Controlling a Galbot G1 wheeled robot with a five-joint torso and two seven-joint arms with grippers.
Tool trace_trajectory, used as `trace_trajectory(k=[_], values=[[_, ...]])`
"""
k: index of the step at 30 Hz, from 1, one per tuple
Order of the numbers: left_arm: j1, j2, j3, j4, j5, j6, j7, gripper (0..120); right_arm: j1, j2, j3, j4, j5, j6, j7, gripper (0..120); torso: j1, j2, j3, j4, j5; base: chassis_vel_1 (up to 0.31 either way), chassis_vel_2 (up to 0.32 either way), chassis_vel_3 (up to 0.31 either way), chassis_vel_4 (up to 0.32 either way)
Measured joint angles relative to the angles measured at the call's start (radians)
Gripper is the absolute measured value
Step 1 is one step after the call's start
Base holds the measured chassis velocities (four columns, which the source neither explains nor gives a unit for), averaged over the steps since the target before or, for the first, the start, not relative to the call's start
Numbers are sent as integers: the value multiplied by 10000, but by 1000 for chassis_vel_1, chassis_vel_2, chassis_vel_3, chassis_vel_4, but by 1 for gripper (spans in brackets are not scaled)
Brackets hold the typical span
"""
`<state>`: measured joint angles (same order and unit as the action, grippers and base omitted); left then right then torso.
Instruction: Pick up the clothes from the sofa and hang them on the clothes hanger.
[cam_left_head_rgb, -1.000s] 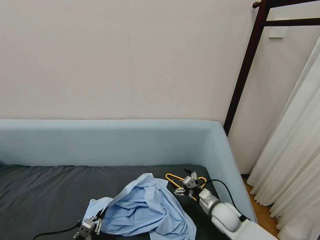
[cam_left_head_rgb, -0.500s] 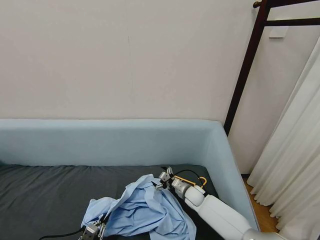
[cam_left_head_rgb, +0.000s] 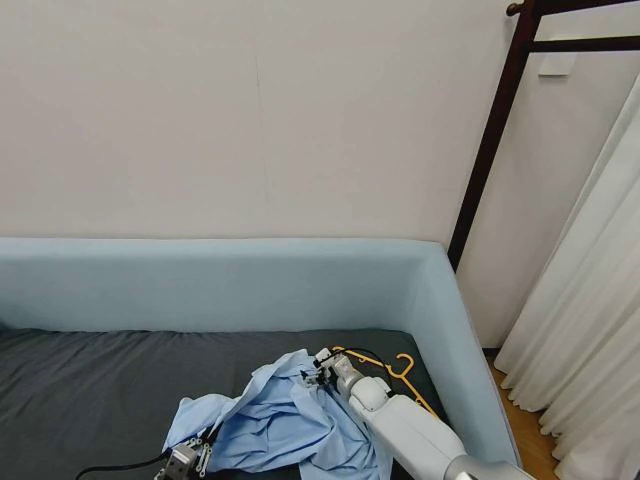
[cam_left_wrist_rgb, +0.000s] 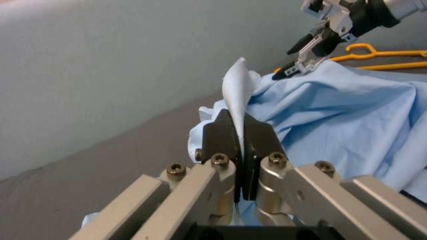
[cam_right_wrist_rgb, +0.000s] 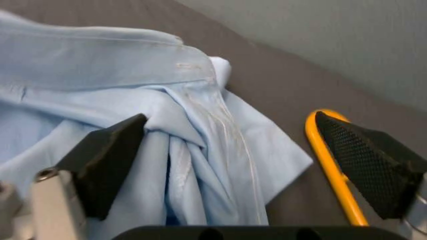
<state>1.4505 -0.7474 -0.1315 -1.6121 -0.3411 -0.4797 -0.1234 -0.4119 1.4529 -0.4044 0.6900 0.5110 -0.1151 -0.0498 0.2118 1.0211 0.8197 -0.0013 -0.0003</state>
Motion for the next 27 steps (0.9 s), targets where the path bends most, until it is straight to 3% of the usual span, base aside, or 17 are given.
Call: trace_trajectory(k=[7, 9, 12, 15, 18, 27], values=[[12, -41, -10, -75, 155, -48, -3, 0, -127, -151, 128, 303, 1146, -972, -3, 73, 0, 0, 0, 1, 0, 0, 0, 0, 0], [34, -51, -59, -82, 205, -64, -8, 0, -252, -191, 251, 520, 1810, -1225, -40, 61, 0, 0, 1, 2, 2, 0, 0, 0, 0], [34, -54, -87, -52, 207, -75, -9, 0, -268, -181, 446, 608, 2199, -1294, -37, 63, 0, 0, 0, 2, 1, 0, 0, 0, 0], [34, -34, -119, 17, 188, -89, -16, 0, -225, -153, 772, 608, 2726, -1485, 36, 76, 0, 0, 0, 4, 2, 0, 0, 0, 0], [31, -31, -121, 18, 179, -92, -18, 0, -230, -180, 770, 561, 2736, -1563, 54, 74, 0, 0, -1, 2, 1, 0, 0, 0, 0], [-1, -26, -52, 16, 175, -92, -20, 0, -483, -29, 702, 540, 2251, -1264, 438, 41, 0, 0, 0, 3, 0, 0, 0, 0, 0]])
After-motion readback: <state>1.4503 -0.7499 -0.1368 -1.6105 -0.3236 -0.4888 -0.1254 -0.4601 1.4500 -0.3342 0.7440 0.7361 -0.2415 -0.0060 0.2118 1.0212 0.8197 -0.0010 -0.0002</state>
